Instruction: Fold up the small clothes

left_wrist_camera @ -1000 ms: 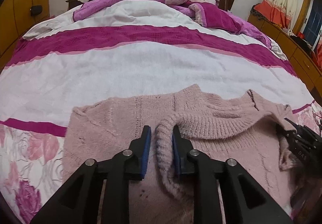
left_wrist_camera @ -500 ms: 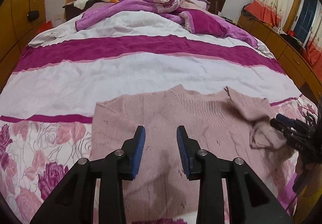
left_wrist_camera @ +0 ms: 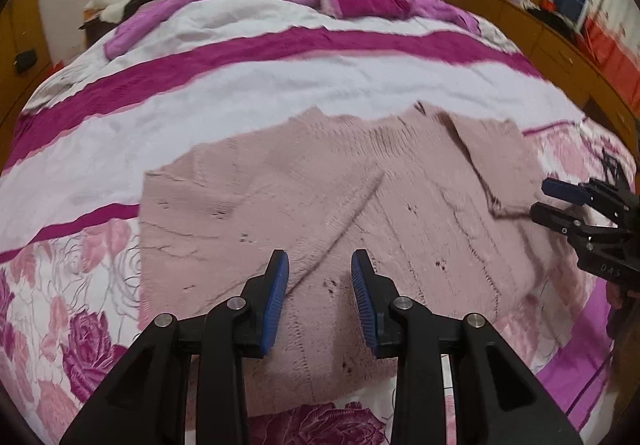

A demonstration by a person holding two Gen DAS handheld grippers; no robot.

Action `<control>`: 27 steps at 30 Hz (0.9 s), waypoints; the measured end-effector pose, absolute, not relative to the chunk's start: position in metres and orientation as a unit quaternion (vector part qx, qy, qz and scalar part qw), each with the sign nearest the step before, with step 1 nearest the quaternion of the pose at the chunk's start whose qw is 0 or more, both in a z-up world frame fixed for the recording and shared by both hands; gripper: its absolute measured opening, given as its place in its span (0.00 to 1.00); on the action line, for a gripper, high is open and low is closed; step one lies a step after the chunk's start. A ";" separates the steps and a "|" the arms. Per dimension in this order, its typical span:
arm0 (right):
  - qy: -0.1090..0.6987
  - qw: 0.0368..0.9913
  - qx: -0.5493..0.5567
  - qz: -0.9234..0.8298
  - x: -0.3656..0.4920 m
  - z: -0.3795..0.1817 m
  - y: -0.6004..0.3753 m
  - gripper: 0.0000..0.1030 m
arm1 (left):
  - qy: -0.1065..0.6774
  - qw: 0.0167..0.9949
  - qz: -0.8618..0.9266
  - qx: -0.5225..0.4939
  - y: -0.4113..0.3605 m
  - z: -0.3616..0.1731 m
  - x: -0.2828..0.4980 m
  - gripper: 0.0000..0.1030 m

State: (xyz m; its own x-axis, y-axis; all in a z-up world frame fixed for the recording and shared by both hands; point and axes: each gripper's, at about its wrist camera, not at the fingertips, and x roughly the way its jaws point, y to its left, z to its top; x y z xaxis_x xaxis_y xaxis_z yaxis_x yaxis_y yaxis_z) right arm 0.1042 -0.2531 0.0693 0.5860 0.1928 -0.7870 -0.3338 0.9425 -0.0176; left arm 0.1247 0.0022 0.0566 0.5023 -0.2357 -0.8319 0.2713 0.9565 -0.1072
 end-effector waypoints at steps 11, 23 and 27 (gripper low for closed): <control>0.431 0.882 -0.115 0.152 0.118 0.042 -0.246 0.50 | 0.464 0.873 -0.128 0.080 -0.011 0.038 0.144 0.10; 0.377 0.918 -0.078 0.100 0.147 0.072 -0.286 0.08 | 0.402 0.913 -0.064 -0.020 0.046 0.061 0.167 0.00; 0.376 0.924 -0.047 0.047 0.168 0.067 -0.318 0.08 | 0.396 0.918 -0.015 -0.030 0.071 0.055 0.179 0.00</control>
